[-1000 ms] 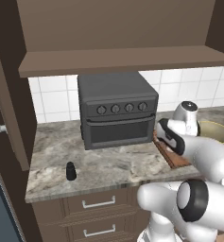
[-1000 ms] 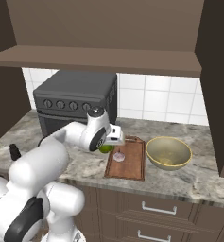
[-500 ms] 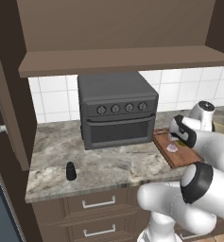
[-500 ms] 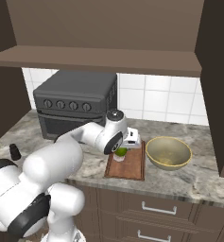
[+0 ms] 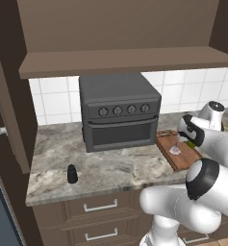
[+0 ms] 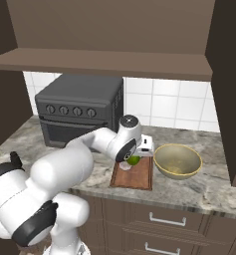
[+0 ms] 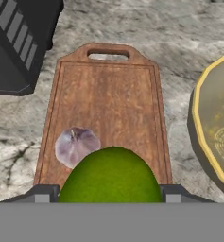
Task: Open the cabinet. Place the bowl and condiment on the counter. Then place the lime and garlic on the cutting board.
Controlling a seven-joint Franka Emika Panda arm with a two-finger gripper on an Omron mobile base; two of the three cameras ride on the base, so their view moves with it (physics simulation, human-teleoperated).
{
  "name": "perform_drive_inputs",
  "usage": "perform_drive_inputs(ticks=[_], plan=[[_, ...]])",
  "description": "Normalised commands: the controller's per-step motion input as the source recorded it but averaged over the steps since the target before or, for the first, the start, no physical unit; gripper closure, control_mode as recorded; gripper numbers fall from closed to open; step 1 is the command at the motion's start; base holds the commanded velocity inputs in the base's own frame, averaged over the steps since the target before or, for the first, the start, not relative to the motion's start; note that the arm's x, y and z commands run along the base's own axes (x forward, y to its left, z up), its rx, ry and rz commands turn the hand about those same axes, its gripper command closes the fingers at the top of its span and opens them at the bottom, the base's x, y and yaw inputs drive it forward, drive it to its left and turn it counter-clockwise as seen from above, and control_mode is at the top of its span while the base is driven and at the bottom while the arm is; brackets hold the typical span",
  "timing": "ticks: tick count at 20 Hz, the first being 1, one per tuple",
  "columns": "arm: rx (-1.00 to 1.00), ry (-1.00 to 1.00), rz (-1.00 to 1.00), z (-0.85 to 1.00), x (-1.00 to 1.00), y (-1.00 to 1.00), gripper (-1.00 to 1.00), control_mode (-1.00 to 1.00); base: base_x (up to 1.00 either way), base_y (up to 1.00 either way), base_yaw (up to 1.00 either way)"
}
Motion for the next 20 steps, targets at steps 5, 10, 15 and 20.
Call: perform_drive_inputs(ticks=[5,10,15,20], plan=[[-0.04,0.00,0.00,-0.15,0.00,0.00,1.00,-1.00,0.00,0.00,0.00],[-0.02,0.00,0.00,-0.25,0.00,0.00,1.00,-1.00,0.00,0.00,0.00],[0.00,0.01,0.00,-0.26,0.00,0.00,1.00,-1.00,0.00,0.00,0.00],[0.00,0.02,0.00,-0.26,0.02,0.00,1.00,-1.00,0.00,0.00,0.00]])
